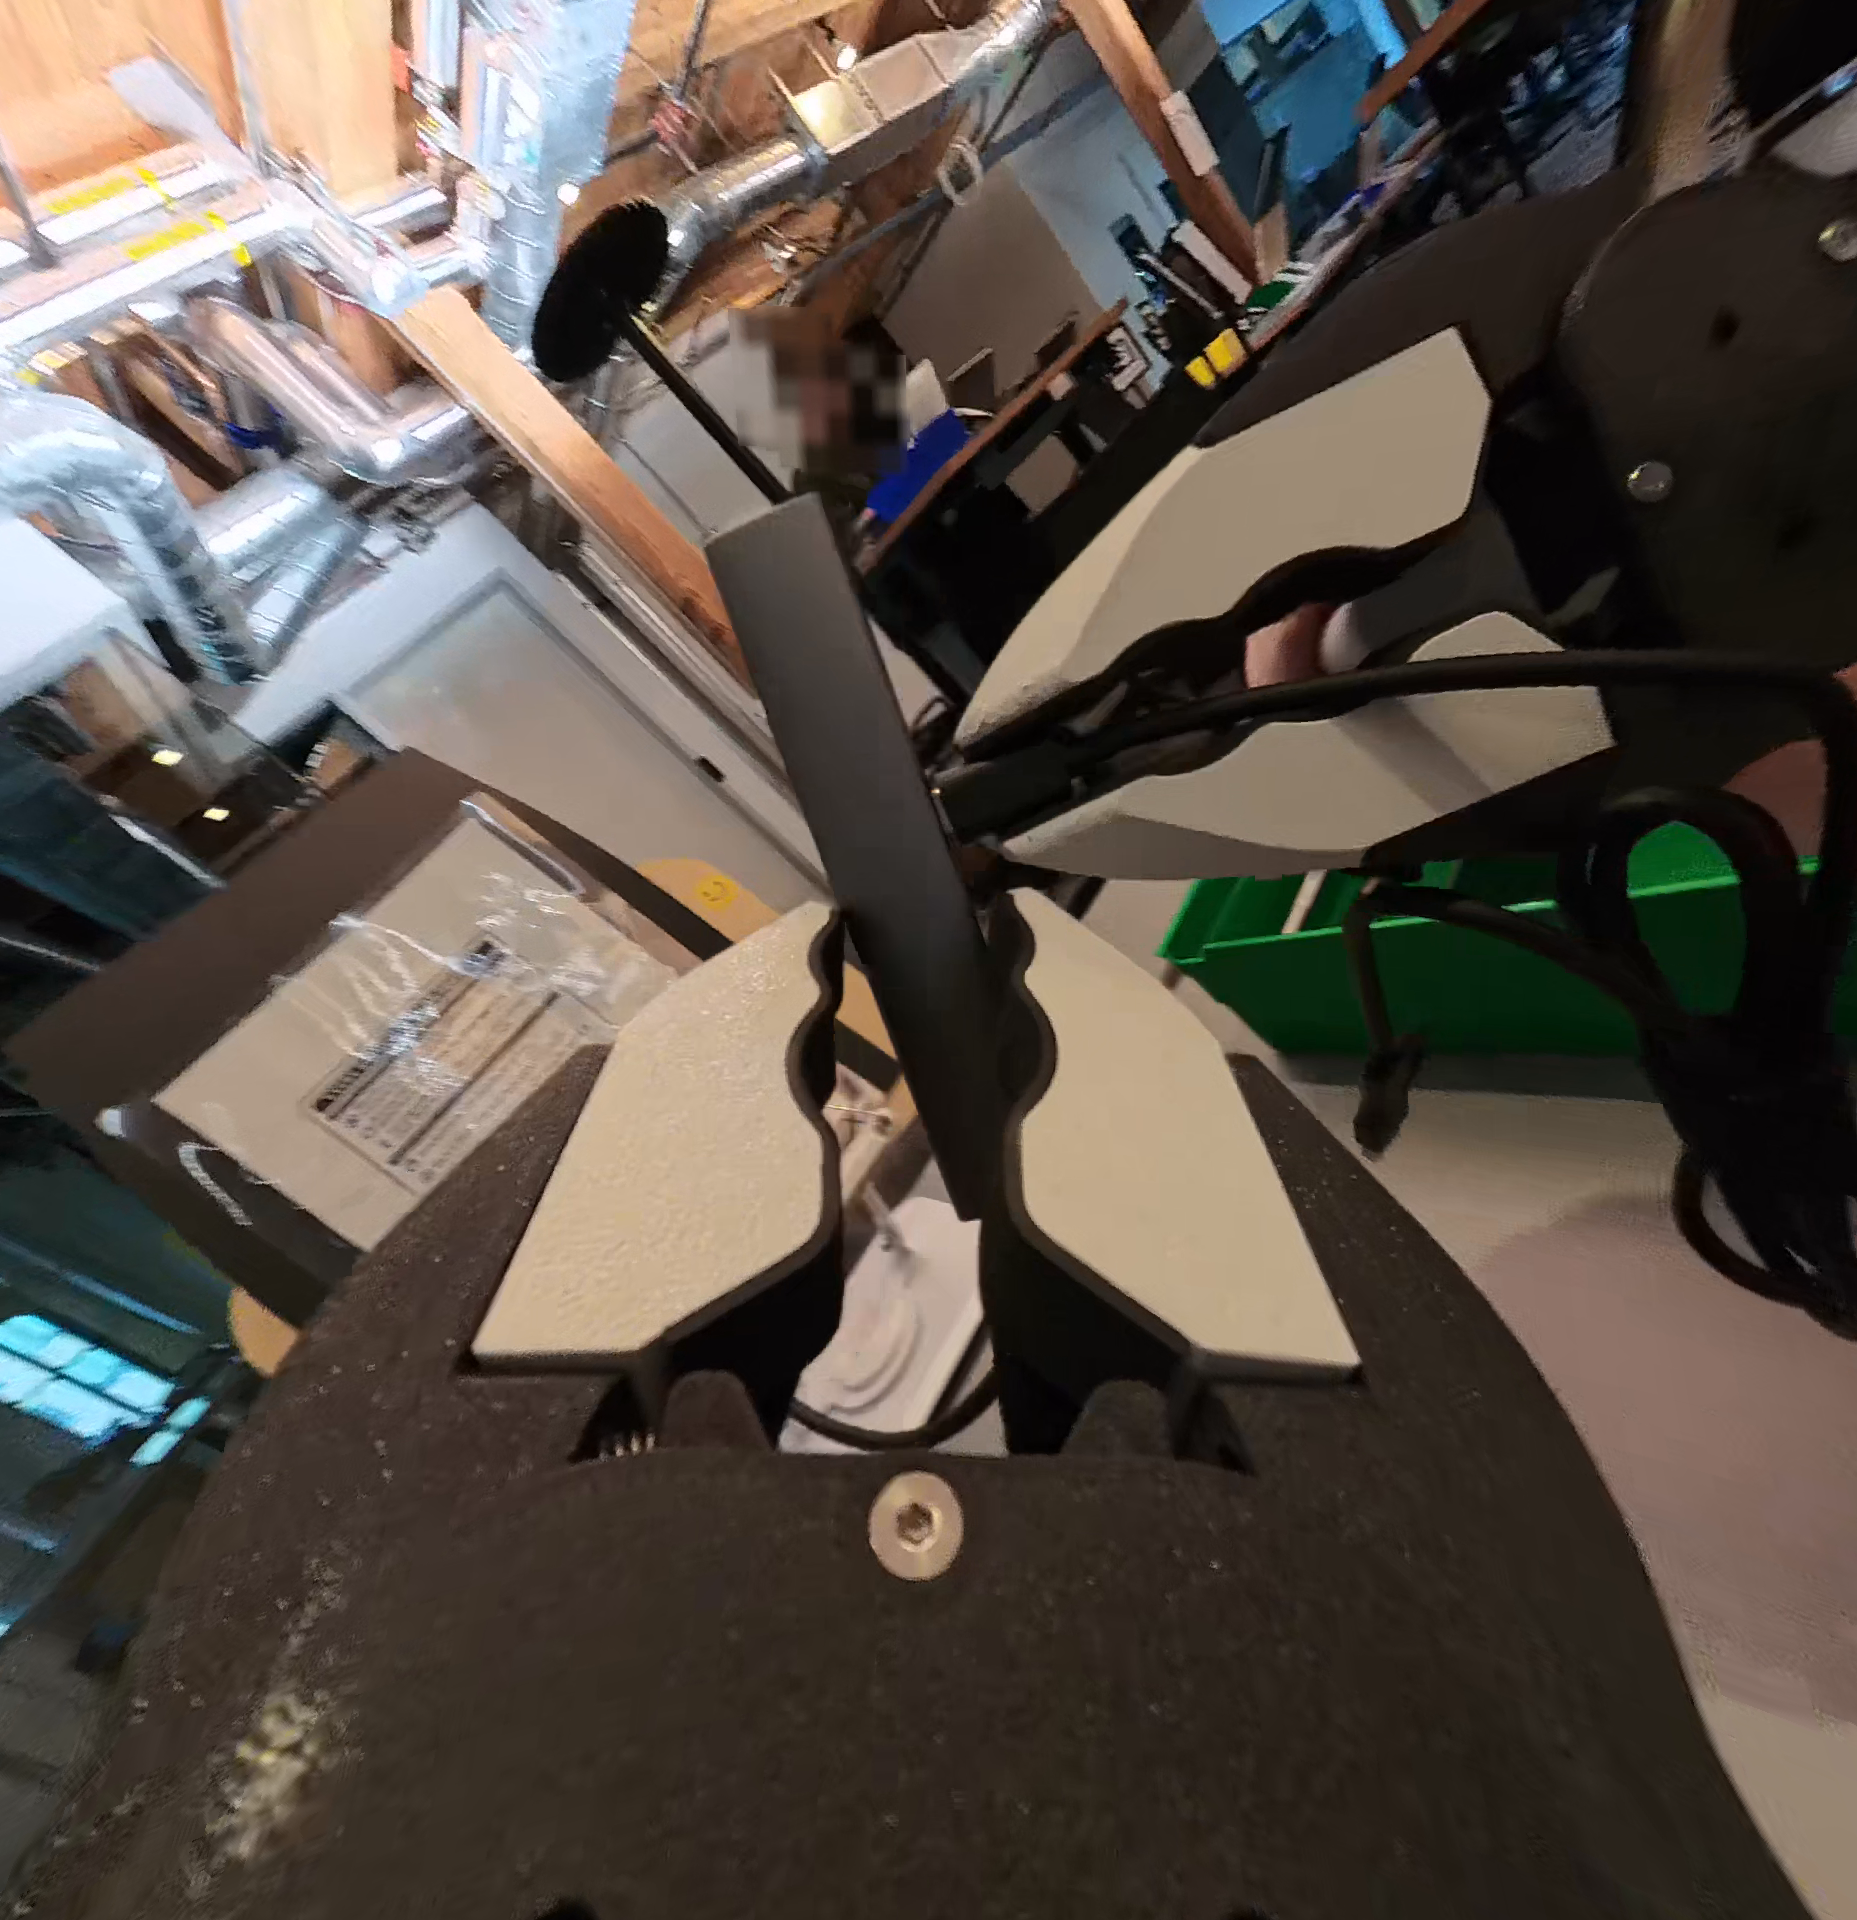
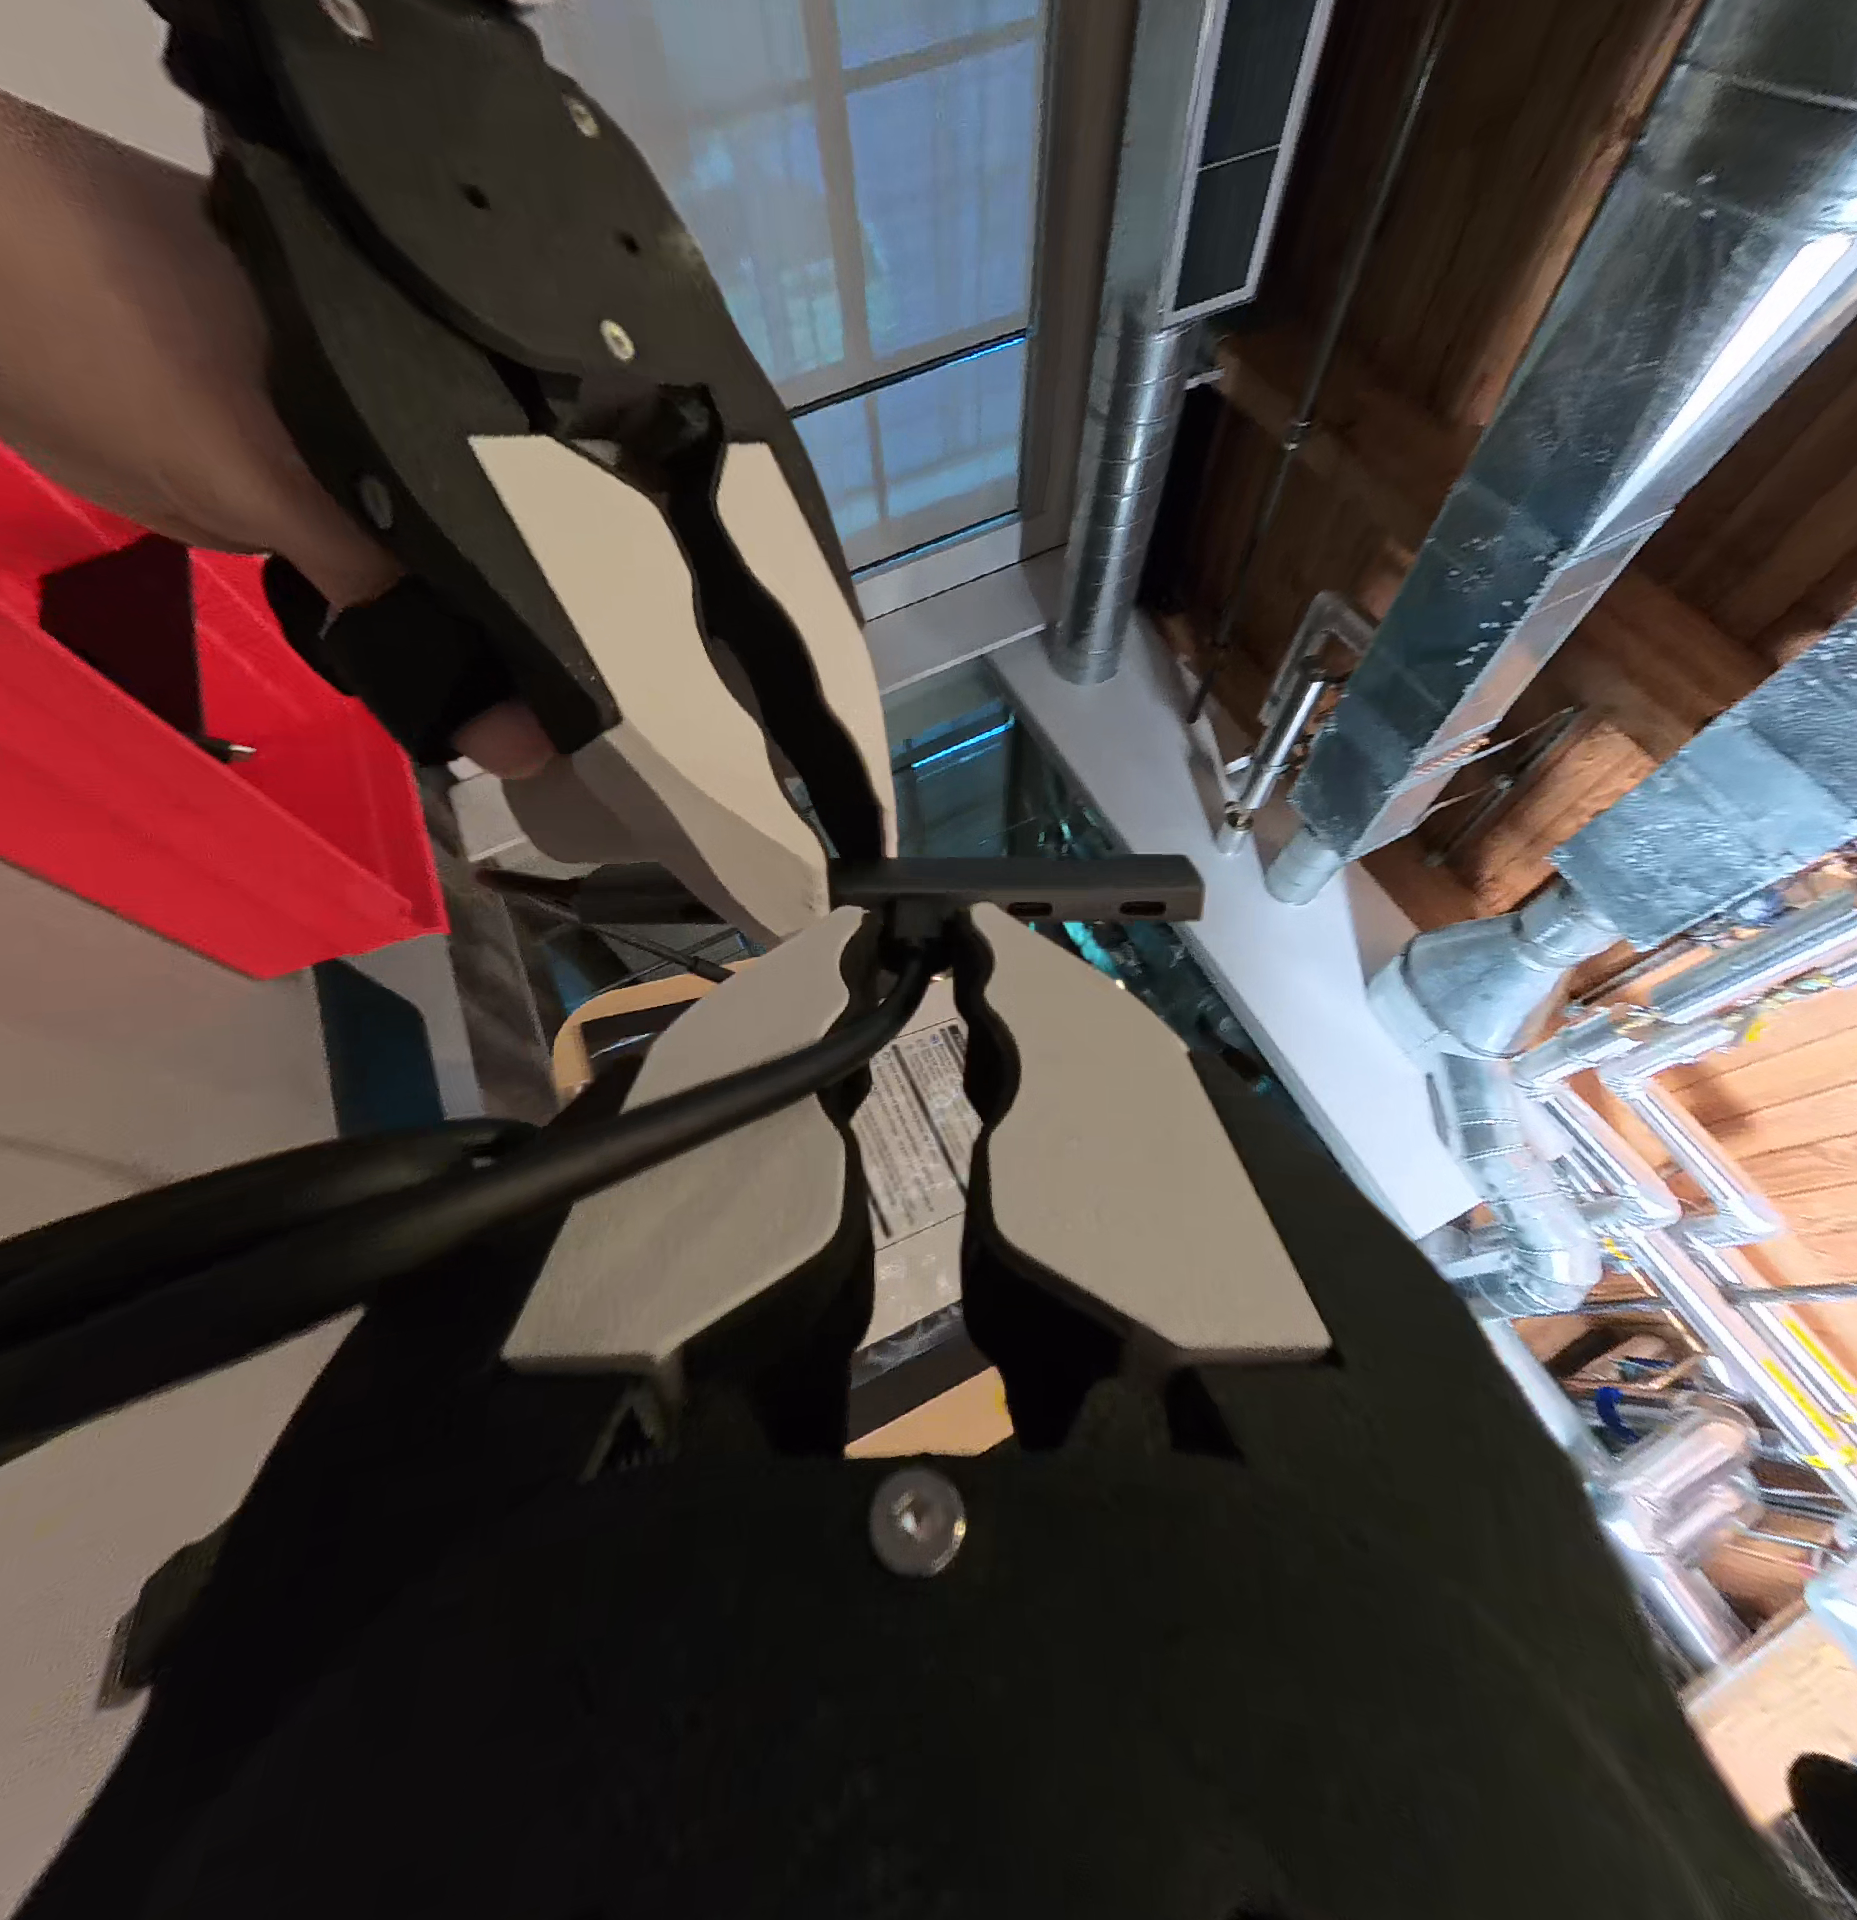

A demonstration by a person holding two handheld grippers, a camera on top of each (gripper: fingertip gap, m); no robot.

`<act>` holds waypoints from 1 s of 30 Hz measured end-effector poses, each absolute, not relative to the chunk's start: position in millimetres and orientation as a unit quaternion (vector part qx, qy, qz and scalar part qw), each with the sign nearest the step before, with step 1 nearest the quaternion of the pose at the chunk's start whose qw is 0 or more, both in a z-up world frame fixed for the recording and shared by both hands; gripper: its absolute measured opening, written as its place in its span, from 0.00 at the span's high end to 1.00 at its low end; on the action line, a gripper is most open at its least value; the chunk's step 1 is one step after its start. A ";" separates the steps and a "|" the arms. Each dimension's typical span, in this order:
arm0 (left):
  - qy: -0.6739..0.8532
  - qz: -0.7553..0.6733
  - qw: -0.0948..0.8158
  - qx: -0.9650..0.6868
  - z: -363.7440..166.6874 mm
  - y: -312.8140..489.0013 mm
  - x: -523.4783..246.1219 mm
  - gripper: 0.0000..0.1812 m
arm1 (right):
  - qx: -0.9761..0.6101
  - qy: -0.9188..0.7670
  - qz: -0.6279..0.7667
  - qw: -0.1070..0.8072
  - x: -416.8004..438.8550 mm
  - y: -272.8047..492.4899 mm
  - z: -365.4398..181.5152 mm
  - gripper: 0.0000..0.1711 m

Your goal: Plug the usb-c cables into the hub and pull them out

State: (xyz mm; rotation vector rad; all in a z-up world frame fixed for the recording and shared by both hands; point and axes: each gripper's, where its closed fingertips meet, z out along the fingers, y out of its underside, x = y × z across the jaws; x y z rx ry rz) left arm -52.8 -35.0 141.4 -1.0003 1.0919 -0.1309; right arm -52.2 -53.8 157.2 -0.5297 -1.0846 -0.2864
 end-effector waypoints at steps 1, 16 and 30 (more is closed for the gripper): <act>0.493 -0.045 0.744 -0.449 143.0 -35.2 -53.2 0.86 | -0.244 -0.502 -0.138 0.818 -52.6 -54.5 158.4 0.92; 0.502 -0.073 0.730 -0.458 141.4 -38.6 -58.1 0.87 | -0.247 -0.483 -0.138 0.829 -57.6 -54.6 156.8 0.92; 0.495 -0.062 0.703 -0.507 130.9 -17.9 -64.6 0.86 | -0.271 -0.473 -0.174 0.820 -64.6 -38.1 149.6 0.92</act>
